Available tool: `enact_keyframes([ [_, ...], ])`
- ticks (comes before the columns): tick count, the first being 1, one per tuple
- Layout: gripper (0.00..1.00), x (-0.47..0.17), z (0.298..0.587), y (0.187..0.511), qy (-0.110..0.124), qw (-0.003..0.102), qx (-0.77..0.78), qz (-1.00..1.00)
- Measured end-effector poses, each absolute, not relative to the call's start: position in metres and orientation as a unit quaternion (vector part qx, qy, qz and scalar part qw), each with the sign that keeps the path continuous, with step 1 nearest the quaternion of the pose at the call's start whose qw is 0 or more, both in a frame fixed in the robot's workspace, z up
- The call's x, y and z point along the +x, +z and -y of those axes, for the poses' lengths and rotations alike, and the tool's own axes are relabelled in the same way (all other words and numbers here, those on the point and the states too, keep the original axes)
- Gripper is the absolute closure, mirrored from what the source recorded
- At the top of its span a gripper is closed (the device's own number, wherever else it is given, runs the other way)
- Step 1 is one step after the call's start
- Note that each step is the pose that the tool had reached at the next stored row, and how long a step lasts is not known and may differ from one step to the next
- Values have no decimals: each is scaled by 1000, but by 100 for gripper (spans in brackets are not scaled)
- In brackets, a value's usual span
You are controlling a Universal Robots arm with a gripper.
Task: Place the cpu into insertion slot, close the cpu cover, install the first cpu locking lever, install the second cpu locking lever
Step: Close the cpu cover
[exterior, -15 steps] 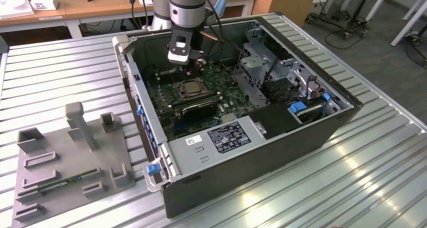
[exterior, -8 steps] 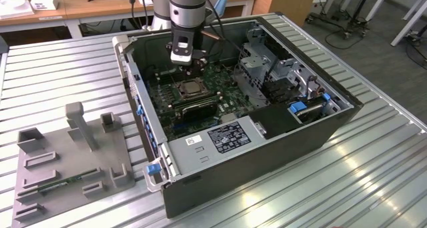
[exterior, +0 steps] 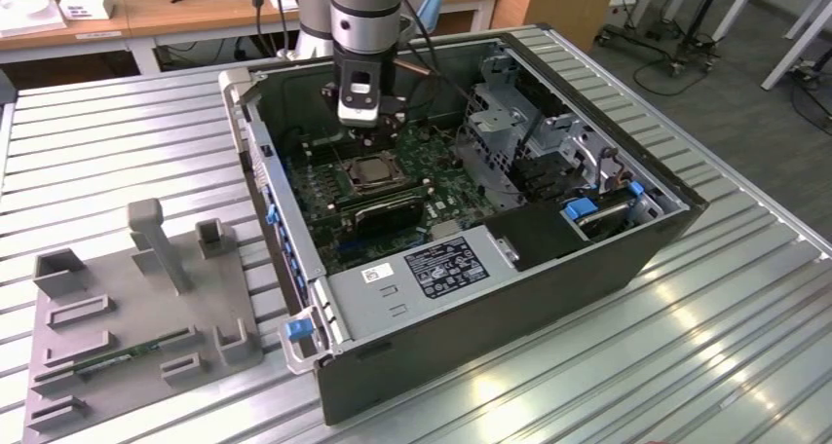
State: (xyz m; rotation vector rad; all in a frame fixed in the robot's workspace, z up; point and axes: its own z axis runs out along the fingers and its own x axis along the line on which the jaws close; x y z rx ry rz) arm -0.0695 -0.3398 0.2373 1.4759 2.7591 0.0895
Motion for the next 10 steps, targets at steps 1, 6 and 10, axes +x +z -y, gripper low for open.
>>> enact_keyframes([
  [1,89,-70,340,237,29,6,468,-883],
  [6,89,-70,340,237,29,5,446,-895],
  [10,89,-70,340,237,29,4,425,-905],
])
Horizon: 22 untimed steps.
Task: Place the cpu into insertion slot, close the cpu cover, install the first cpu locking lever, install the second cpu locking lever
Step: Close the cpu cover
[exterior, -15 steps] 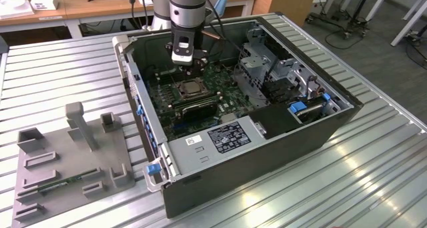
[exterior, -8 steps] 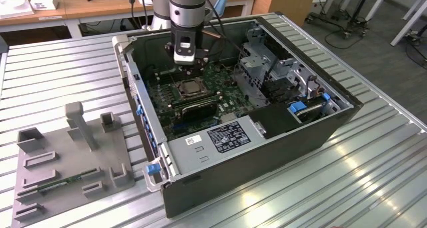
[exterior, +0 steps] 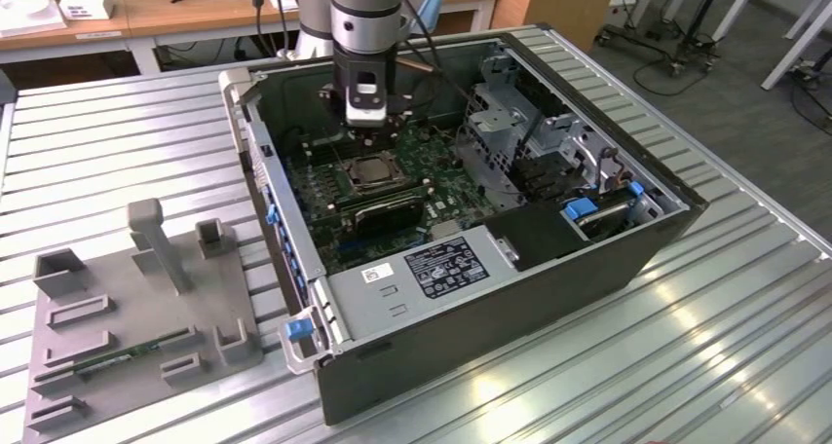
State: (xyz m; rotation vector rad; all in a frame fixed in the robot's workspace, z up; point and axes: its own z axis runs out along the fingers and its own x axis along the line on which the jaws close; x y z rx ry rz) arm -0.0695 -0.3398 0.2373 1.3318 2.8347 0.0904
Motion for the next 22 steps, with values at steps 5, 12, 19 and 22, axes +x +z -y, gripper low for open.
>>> enact_keyframes([
  [5,89,-70,340,237,29,3,397,-917],
  [12,89,-70,340,237,29,2,361,-932],
  [19,89,-70,340,237,29,1,321,-947],
  [22,89,-70,340,237,29,0,305,-952],
])
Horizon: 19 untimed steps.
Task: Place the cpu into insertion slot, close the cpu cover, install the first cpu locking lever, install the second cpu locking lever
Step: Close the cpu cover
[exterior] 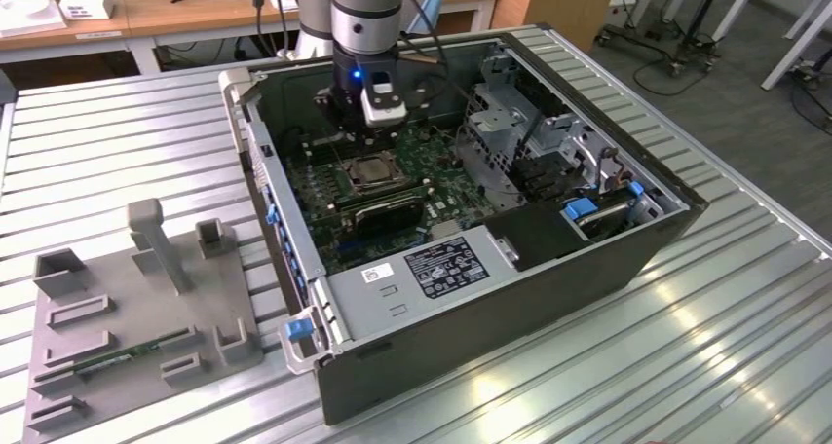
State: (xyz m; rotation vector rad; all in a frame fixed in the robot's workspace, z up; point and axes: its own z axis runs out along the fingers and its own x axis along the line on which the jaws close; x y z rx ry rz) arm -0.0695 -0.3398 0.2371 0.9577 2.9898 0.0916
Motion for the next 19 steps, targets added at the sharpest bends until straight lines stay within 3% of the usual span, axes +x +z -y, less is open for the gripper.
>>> enact_keyframes([
  [19,89,-70,340,237,29,0,279,-960],
])
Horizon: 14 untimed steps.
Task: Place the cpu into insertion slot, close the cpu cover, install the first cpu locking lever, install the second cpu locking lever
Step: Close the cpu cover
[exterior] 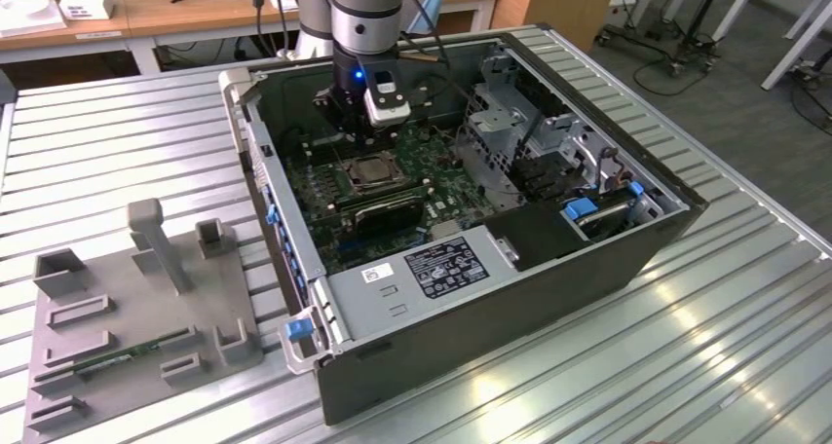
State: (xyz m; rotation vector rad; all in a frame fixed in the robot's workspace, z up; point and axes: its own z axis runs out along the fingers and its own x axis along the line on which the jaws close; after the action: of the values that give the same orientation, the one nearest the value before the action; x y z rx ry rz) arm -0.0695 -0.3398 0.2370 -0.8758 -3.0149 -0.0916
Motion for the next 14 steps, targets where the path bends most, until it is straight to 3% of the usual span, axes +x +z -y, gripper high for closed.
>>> enact_keyframes([
  [14,89,-70,340,237,-29,1,-243,970],
])
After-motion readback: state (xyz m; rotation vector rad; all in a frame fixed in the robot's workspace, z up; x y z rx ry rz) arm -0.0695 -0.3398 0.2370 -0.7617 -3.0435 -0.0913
